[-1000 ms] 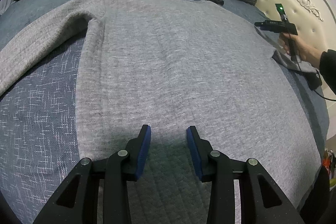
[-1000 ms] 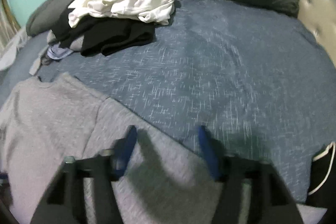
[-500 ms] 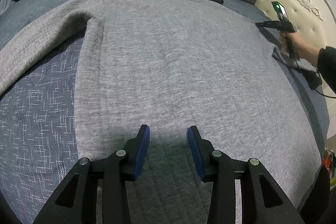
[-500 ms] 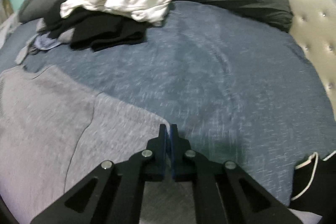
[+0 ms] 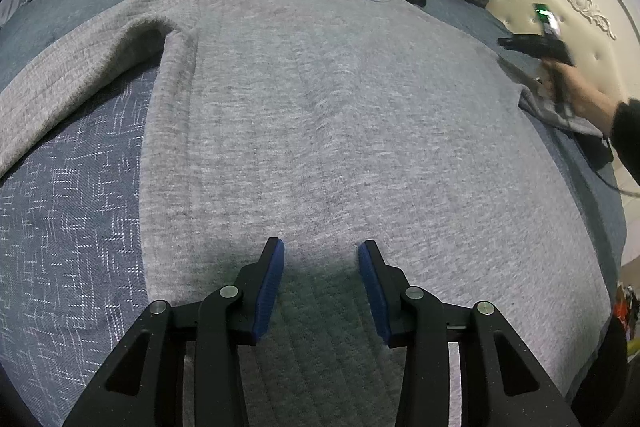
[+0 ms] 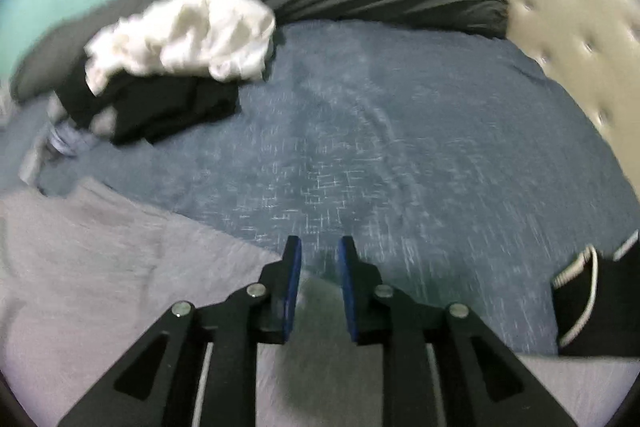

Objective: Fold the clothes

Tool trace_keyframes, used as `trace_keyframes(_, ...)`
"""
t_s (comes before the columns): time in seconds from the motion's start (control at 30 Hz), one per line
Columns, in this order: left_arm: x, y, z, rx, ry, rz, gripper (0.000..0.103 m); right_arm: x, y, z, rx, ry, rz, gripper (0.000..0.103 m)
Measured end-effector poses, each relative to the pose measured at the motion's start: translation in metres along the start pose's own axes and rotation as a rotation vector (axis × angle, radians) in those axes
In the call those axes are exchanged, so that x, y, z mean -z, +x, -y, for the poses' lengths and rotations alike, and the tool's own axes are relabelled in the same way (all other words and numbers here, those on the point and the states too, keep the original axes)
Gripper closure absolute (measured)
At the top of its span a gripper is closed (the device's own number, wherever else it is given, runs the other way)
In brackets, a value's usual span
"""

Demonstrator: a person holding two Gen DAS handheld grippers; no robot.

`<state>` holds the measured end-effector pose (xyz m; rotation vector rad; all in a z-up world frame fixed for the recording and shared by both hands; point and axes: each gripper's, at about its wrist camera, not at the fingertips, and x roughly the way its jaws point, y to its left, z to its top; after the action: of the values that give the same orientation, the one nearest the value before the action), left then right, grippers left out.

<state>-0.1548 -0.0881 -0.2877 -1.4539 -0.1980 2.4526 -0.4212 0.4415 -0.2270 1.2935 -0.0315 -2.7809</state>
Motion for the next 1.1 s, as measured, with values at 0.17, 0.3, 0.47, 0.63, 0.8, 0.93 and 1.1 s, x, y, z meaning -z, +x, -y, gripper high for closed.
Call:
trace_keyframes(0.17,0.002,-0.001,0.004,-0.012,0.003,-0.003,0.058,0.041,-0.045,-0.011,-0.106,-0.001,-0.016,0.084)
trace_keyframes(0.3,0.004,-0.003,0.009,-0.020,0.012,-0.004,0.055,0.076,-0.050,-0.025,-0.110,0.005,-0.082,0.084)
trace_keyframes(0.47,0.007,-0.004,0.013,-0.019,0.010,-0.006,0.055,0.118,-0.035,-0.043,-0.038,-0.033,-0.222,0.084)
trace_keyframes(0.63,0.012,-0.005,0.015,-0.013,0.011,-0.006,0.055,0.118,-0.052,-0.043,-0.052,0.009,-0.166,0.084)
trace_keyframes(0.8,0.014,-0.006,0.015,-0.007,0.006,-0.008,0.055,0.104,-0.054,-0.059,-0.098,0.006,-0.122,0.084)
trace_keyframes(0.93,0.015,-0.007,0.016,-0.003,0.003,-0.009,0.055,0.119,-0.030,-0.066,-0.070,-0.025,-0.208,0.084)
trace_keyframes(1.1,0.013,-0.006,0.015,0.002,-0.002,-0.011,0.055,0.116,-0.057,-0.034,-0.078,0.079,-0.098,0.084)
